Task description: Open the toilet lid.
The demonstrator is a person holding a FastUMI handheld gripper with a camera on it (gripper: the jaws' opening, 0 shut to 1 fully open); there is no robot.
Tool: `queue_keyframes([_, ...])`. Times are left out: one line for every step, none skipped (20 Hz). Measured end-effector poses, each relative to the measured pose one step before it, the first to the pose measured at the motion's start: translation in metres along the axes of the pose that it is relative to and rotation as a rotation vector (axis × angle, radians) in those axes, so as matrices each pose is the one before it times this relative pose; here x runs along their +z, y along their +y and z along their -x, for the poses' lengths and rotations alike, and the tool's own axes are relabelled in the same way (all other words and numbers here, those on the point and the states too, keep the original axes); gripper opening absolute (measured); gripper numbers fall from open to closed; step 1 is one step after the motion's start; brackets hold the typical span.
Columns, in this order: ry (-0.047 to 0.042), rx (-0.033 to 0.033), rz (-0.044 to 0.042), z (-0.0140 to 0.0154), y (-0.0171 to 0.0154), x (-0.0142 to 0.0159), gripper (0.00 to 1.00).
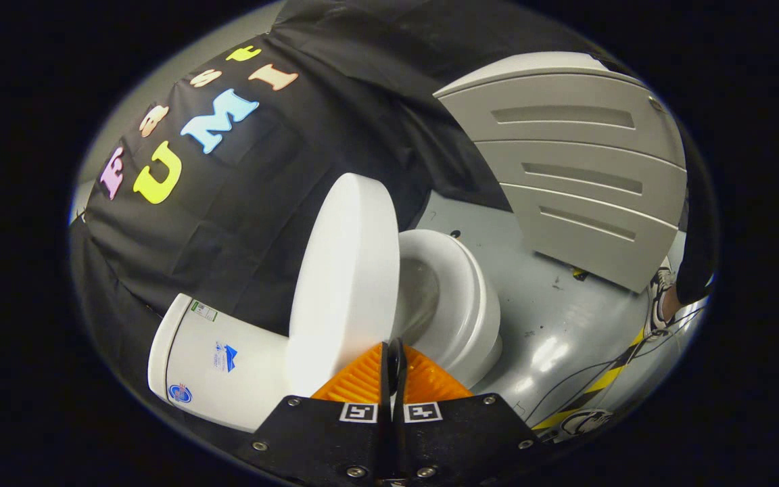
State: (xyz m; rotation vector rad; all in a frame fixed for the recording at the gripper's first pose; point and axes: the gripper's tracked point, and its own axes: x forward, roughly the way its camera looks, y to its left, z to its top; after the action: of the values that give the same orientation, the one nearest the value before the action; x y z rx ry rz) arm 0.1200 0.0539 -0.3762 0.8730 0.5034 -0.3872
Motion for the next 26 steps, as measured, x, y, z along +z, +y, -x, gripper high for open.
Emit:
queue_keyframes([-0.00744,0.00047,0.01362,0.00344,0.00472,0.00033,0.00])
queue_keyframes([-0.00994,-0.00361,0.01939,0.00193,0.00468,0.00107,0.00])
queue_keyframes([-0.00851,-0.00382,0.02786,0.00233,0.00488,0.00009,0.00])
queue_keyframes([-0.01023,-0.00436,0.03435,0.00188,0.00487,0.00083,0.00])
queue_keyframes([-0.00921,-0.00315,0.03452,0.00262,0.00414,0.00167,0.00])
queue_keyframes([-0.00665,-0.00350,0.03203,0.00242,0.00527,0.00188,0.00])
queue_keyframes([-0.00658,-0.00467,0.02458,0.00246,0.00377,0.00283,0.00])
queue_keyframes([-0.00536,-0.00574,0.02334,0.00232,0.00516,0.00187,0.00])
queue_keyframes([-0.00603,-0.00766,0.02148,0.00251,0.00383,0.00153,0.00])
queue_keyframes([-0.00585,-0.00619,0.02303,0.00167,0.00487,0.00218,0.00])
queue_keyframes([-0.00774,-0.00434,0.02303,0.00317,0.00530,0.00084,0.00])
queue_keyframes([-0.00853,-0.00205,0.02541,0.00240,0.00551,0.00279,0.00])
queue_keyframes([-0.00713,-0.00226,0.02603,0.00206,0.00446,0.00174,0.00])
queue_keyframes([-0.00485,-0.00633,0.02751,0.00174,0.00480,0.00128,0.00])
queue_keyframes([-0.00230,-0.00686,0.02342,0.00143,0.00271,0.00209,0.00])
queue_keyframes([-0.00366,-0.00446,0.02222,0.00200,0.00391,0.00081,0.00])
queue_keyframes([-0.00405,-0.00363,0.01965,0.00201,0.00390,0.00194,0.00])
queue_keyframes([-0.00256,-0.00204,0.02398,0.00233,0.00397,0.00138,0.00])
queue_keyframes([-0.00221,-0.00447,0.02287,0.00215,0.00414,0.00169,0.00])
queue_keyframes([-0.00248,-0.00333,0.02326,0.00229,0.00294,0.00154,0.00])
queue_keyframes([0.00106,-0.00638,0.01595,0.00182,0.00289,0.00169,0.00])
queue_keyframes([-0.00337,-0.00588,0.01323,0.00135,0.00256,0.00114,0.00])
queue_keyframes([-0.00633,-0.00382,0.00967,0.00209,0.00351,0.00198,0.00])
queue_keyframes([-0.01322,0.00426,0.01067,0.00269,0.00370,0.00282,0.00])
queue_keyframes([-0.01461,0.00580,0.00592,0.00220,0.00434,0.00141,0.00])
queue_keyframes([-0.00866,0.00263,0.00145,0.00250,0.00385,0.00167,0.00])
